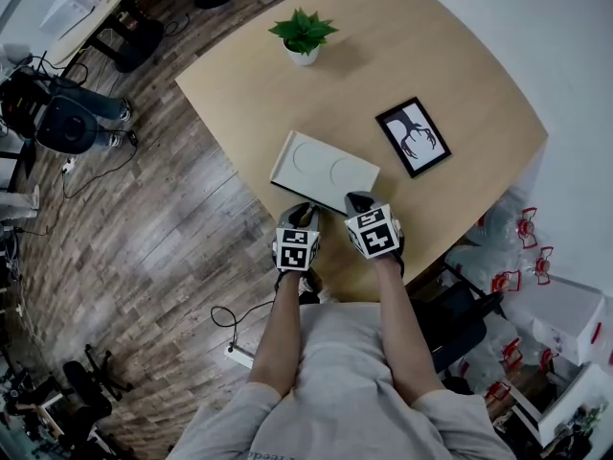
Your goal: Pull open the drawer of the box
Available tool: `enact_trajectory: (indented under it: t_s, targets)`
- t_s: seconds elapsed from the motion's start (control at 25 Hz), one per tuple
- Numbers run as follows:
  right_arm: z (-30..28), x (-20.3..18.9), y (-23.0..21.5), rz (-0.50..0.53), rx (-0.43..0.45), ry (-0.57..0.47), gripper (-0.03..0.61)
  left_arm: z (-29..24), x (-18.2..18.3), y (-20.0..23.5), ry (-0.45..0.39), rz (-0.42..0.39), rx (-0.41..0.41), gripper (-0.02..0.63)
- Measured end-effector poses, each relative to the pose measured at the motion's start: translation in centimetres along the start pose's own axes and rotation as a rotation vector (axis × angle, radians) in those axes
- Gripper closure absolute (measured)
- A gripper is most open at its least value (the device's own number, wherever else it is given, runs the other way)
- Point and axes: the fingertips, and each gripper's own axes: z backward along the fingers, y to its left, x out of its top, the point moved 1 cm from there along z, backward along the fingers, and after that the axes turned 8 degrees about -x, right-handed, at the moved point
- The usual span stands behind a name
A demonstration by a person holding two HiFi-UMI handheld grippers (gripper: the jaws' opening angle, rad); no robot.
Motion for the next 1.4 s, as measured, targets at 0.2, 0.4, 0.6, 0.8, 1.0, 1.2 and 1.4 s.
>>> enact_trajectory:
  t_s: [0.2,0.4,0.6,0.8,1.0,1.2,1.4]
  targets:
    - [0.1,0.0,0.0,0.001,0.001,-0.001,0.577,0.2,0.0,0.0,-0.003,-0.001,0.006,0.482]
    - [0.0,0.1,0.0,-0.002,0.002,-0.007,0.577,0.5,-0.3,-0.1,0.001,0.004,0.007,0.482]
    - [0.2,0.2,0.0,-0.010,0.004,-0.008,0.577,0.9,-0.5,-0.1,0.002,0.001,0.011,0.482]
    - [0.1,0.1,0.0,-0.009,0.005,-0.011,0.577,1.2,-0.9,-0.1,-0.001,-0.001,0.014,0.482]
    - [0.0,0.2,-0.2,-0.028,0.008,-0.017,0.577,1.5,-1.2,-0.3,0.008,0.001,0.020,0.482]
    - [0.0,0.2,-0.2,-0.033,0.005,-0.020,0.577,2.2,-1.8,-0.4,0.018,0.004,0.020,0.482]
    - [0.0,0.3,-0.1,-0.032,0.007,-0.025,0.577,2.5,-2.2,-0.3,0.025,0.008,0.027,0.483]
